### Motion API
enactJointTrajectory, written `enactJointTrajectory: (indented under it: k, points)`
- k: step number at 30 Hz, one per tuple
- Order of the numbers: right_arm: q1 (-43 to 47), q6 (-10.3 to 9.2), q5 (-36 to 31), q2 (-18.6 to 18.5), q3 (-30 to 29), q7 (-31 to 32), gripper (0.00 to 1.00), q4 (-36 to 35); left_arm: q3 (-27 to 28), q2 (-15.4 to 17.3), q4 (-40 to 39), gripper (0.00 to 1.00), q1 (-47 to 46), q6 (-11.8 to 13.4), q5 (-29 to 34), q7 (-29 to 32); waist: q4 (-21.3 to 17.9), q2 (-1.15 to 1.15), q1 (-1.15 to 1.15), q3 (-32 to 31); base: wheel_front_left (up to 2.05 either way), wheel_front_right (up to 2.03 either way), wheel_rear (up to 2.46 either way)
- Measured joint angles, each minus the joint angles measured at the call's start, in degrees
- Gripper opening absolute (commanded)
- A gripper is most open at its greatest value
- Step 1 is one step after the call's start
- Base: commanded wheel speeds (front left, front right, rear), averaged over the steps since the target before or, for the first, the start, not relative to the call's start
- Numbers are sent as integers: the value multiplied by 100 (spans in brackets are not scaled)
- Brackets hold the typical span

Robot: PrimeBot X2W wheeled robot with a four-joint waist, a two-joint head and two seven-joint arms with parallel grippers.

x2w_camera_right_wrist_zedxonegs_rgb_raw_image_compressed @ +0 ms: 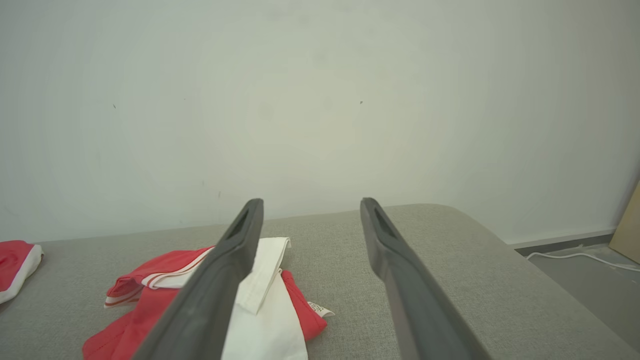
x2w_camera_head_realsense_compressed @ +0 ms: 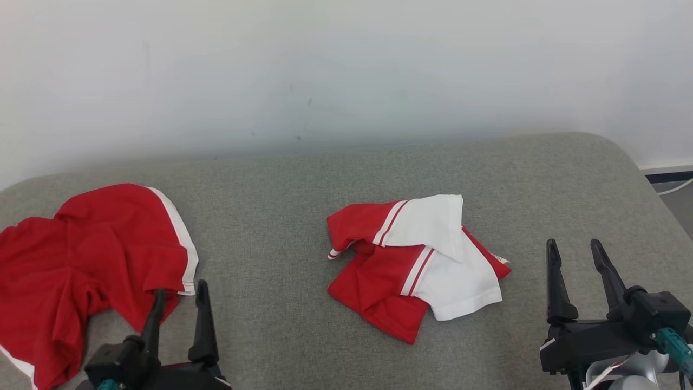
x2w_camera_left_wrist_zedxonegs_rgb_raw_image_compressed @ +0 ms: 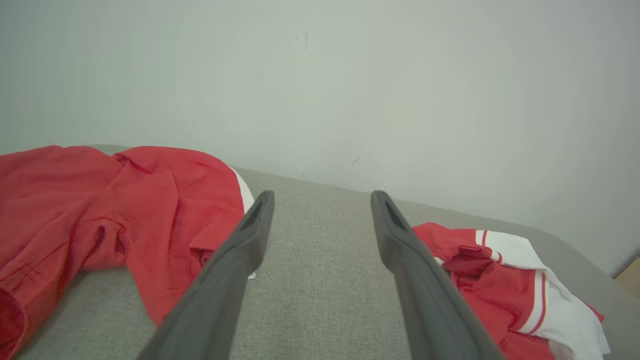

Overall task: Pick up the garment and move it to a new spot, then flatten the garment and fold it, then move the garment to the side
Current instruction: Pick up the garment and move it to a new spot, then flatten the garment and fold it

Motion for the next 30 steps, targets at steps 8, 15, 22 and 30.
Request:
enactJointTrajectory:
  k: [8,15,22,30]
  points:
    - [-27,1,0,12,38,-49,100,56,-53,-86,-581,100,209,0,282,0,22,0,0,82,0,0,0]
    - [-132,9,0,5,80,-97,100,85,-22,-107,-781,100,257,0,463,0,9,0,0,163,0,0,0]
    - [-206,16,-1,7,121,-103,100,138,-120,-119,-857,100,276,0,483,247,-27,0,0,221,0,0,0]
    - [-275,68,-48,-43,197,-103,100,133,-892,-108,-638,100,-187,-334,689,916,-160,0,0,277,0,0,0]
